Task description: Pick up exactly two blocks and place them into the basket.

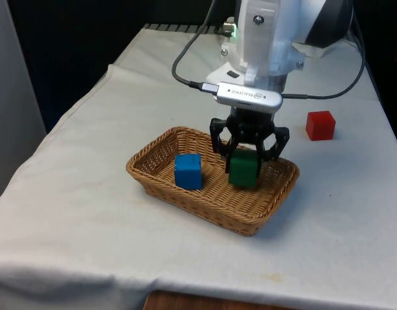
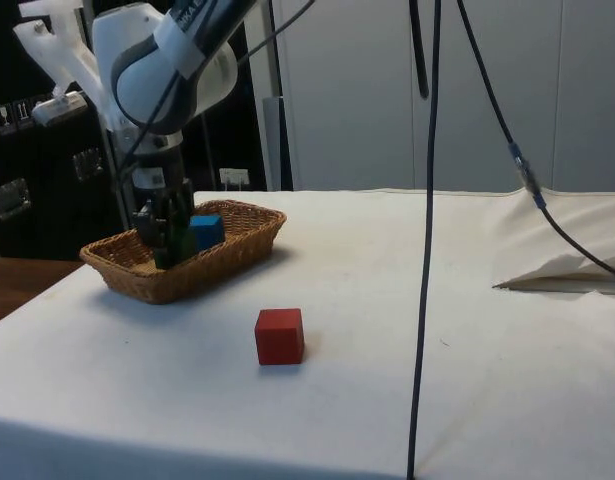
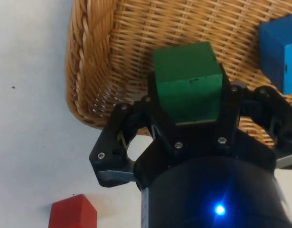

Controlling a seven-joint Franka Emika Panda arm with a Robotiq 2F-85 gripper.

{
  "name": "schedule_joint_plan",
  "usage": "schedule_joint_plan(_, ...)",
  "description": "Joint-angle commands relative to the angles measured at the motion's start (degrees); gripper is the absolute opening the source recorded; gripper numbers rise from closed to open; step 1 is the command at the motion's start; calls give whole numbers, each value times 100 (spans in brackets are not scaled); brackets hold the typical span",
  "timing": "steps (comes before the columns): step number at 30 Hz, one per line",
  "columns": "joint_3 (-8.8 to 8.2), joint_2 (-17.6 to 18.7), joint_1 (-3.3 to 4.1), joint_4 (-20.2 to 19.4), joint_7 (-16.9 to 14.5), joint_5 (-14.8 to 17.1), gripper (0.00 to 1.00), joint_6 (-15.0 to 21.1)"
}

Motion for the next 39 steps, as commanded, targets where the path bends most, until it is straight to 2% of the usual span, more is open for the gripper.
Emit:
schedule_joint_plan(1,29,11,-23,11,-40,29,1,23)
schedule_joint_plan(6,17,11,-11,6,-34,17,1,17)
schedule_joint_plan(8,0,11,0,0,-6,0,14,6)
schedule_joint_plan(9,17,11,-11,6,-34,11,14,17)
schedule_joint_plan(11,11,11,-6,6,-34,11,32,17)
schedule_joint_plan(12,11,11,-6,0,-29,6,51,11)
schedule_joint_plan(17,11,11,-6,0,-29,6,98,11)
schedule_joint_plan(26,0,11,6,6,-11,0,100,0)
schedule_joint_plan(34,-52,-407,46,-92,-6,-80,100,-327)
schedule_joint_plan(35,-29,-344,17,-29,-11,-52,100,-338)
schedule_joint_plan(36,-52,-453,46,-120,-6,-92,100,-338)
schedule_joint_plan(39,-57,-682,69,-281,6,-143,100,-407)
